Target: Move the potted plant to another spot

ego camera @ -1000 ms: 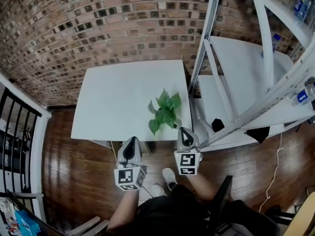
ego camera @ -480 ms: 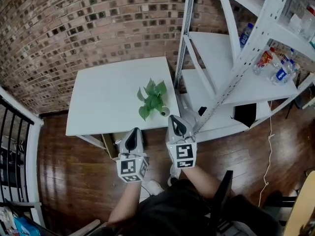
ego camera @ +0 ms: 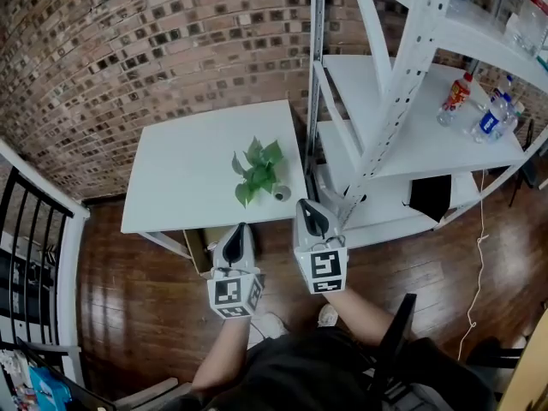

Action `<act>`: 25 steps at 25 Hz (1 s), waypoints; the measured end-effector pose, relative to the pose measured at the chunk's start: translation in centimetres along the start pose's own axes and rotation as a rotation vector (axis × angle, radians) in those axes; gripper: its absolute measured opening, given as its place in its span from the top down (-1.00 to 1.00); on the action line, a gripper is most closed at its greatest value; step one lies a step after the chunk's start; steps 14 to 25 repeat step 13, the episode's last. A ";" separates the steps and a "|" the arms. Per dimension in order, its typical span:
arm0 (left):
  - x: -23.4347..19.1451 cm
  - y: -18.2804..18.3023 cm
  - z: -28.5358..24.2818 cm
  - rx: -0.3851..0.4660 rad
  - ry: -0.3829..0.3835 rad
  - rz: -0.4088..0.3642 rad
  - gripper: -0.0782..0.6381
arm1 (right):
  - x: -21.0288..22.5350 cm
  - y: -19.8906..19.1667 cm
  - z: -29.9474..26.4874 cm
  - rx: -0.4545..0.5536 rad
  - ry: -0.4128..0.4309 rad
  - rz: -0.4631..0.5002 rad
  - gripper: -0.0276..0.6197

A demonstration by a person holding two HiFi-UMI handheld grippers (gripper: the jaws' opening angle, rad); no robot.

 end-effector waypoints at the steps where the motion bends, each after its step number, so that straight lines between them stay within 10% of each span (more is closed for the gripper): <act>1: 0.5 0.3 -0.1 0.004 0.002 -0.003 0.74 | 0.3 0.2 0.2 0.007 0.006 0.004 0.91; 25: 3.4 1.5 0.0 0.013 0.019 -0.024 0.74 | 1.6 1.0 1.9 0.017 0.049 0.029 0.91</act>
Point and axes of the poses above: the fingertips, and each gripper's own axes: z backward along the fingers, x to its right, y out of its top, the point moved 10 cm from there along z, backward along the fingers, and after that the axes turned 4 degrees about -z, right-handed, at the moved point
